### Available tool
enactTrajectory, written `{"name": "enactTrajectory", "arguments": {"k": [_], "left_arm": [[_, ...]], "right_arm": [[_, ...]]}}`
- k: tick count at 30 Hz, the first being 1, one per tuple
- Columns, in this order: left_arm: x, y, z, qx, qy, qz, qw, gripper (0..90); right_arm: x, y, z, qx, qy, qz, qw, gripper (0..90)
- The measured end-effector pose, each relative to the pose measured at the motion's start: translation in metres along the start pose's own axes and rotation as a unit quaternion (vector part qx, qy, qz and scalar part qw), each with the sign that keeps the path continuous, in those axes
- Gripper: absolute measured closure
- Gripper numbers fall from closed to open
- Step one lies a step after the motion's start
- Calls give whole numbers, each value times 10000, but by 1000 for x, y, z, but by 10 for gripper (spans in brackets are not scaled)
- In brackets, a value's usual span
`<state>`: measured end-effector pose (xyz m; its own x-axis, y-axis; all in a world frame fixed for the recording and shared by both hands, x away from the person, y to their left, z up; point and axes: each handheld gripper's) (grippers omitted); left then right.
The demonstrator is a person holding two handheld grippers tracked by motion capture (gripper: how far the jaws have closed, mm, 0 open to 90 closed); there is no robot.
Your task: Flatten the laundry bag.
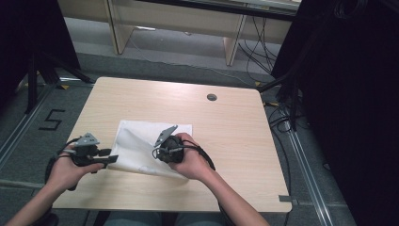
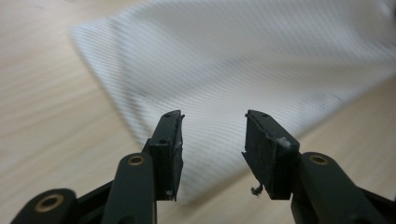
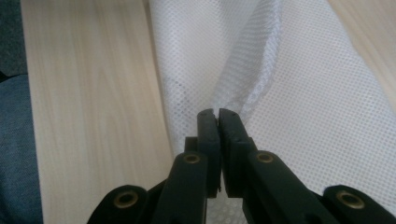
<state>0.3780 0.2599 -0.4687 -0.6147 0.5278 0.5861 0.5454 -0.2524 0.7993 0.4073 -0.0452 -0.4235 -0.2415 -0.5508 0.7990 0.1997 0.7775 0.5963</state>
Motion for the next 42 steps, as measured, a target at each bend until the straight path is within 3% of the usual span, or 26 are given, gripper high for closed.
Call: {"name": "enactTrajectory", "arguments": {"k": [1, 4, 5, 7, 8, 12, 15, 18, 21, 23, 25, 32, 33, 34, 35, 39, 40, 42], "left_arm": [[2, 1, 3, 157, 70, -104, 9998, 559], [8, 2, 15, 84, 229, -69, 9997, 551], [7, 1, 17, 236, 257, -130, 9993, 546], [8, -2, 24, 237, 373, -19, 9990, 544], [7, -5, 27, 359, 411, -8, 9985, 541], [6, -6, 30, 361, 369, 60, 9986, 538], [3, -4, 31, 347, 363, 58, 9987, 539], [-2, 1, 30, 297, 392, -70, 9988, 539], [-7, 11, 26, 416, 360, -380, 9978, 537], [-10, 19, 25, 323, 344, -453, 9979, 534], [-15, 27, 25, 207, 284, -415, 9985, 531], [-30, 49, 19, 212, 109, -554, 9982, 532], [-31, 51, 17, 201, 79, -538, 9983, 533], [-33, 52, 17, 131, 26, -442, 9989, 535], [-38, 53, 14, 25, -193, -146, 9997, 531], [-45, 51, 9, -61, -328, 14, 9994, 536], [-47, 49, 8, -139, -377, 126, 9991, 538], [-50, 48, 7, -143, -422, 188, 9988, 543]], "right_arm": [[-1, -1, 2, 35, 29, 5, 10000, 889], [-5, -3, 8, 64, 134, 26, 9999, 889], [-7, -5, 11, 98, 178, 52, 9998, 889], [-8, -5, 13, 117, 221, 79, 9997, 889], [-9, -6, 16, 131, 245, 95, 9996, 889], [-11, -8, 19, 216, 321, 102, 9992, 889], [-12, -11, 24, 150, 406, 168, 9989, 889], [-15, -14, 31, 118, 500, 233, 9984, 889], [-20, -16, 36, 185, 598, 258, 9977, 888], [-22, -18, 40, 179, 661, 302, 9972, 888], [-25, -20, 42, 184, 690, 344, 9969, 888], [-26, -26, 52, 124, 843, 456, 9953, 888], [-26, -27, 51, 243, 884, 455, 9947, 888], [-26, -27, 53, 147, 887, 447, 9949, 888], [-24, -29, 56, 120, 888, 491, 9948, 887], [-21, -32, 58, 191, 895, 486, 9946, 887], [-21, -33, 57, 363, 883, 457, 9944, 887], [-19, -38, 63, 236, 958, 570, 9935, 886]]}}
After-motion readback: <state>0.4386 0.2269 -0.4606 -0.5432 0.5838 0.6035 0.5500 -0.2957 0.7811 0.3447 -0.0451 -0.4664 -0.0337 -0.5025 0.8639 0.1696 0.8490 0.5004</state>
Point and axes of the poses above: each handheld gripper's, and its own axes: x roughly backward along the jaws, y roughly out of its top, z roughly to its left, and after that the axes turned 3 degrees about -z, right-handed
